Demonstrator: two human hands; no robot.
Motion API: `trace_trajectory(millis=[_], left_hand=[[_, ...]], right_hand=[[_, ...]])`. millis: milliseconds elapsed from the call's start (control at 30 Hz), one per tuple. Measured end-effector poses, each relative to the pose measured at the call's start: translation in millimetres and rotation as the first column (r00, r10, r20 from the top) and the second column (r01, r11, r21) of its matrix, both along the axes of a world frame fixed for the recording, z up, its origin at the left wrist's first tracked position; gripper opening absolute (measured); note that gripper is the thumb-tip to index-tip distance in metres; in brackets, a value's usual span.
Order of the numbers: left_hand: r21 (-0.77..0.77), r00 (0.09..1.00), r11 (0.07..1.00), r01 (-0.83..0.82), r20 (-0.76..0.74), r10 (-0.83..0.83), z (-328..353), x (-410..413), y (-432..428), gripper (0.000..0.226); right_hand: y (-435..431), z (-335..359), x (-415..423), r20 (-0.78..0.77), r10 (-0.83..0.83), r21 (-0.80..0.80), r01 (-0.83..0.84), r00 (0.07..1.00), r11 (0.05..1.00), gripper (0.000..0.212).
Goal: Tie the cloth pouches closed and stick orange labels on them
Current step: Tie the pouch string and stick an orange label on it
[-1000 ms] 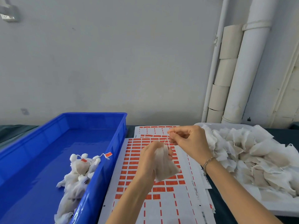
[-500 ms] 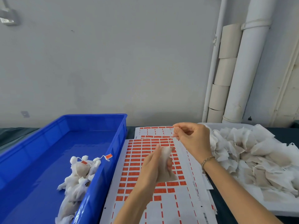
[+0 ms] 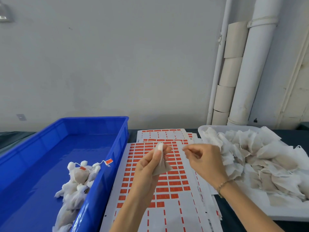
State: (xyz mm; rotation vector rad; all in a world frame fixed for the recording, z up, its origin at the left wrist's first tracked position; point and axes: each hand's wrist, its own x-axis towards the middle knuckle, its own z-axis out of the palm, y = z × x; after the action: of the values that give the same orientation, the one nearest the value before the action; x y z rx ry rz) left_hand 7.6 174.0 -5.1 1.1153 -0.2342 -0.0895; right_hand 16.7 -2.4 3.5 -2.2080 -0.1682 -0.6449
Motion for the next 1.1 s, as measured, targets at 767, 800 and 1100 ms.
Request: trace_trajectory(millis=[767, 800, 1100], left_hand=[[0.151, 0.981, 0.97, -0.19, 0.0, 0.192, -11.4, -2.9, -13.1, 0.039], [0.136, 0.985, 0.977, -0.167, -0.007, 0.17, -10.5, -3.1, -13.8, 0.04], [0.29, 0.952, 0.907, -0.305, 0.094, 0.29, -10.3, -3.2, -13.1, 0.021]], right_hand=[[31.3, 6.0, -26.8, -0.142, 0.188, 0.406, -0.116, 0.972, 0.907, 0.011], [34.3, 6.0, -25.0, -0.17, 0.227, 0.422, -0.137, 0.959, 0.896, 0.012], [39.5, -2.0, -17.5, -0.213, 0.225, 0.6, -0.055, 0.951, 0.798, 0.009]])
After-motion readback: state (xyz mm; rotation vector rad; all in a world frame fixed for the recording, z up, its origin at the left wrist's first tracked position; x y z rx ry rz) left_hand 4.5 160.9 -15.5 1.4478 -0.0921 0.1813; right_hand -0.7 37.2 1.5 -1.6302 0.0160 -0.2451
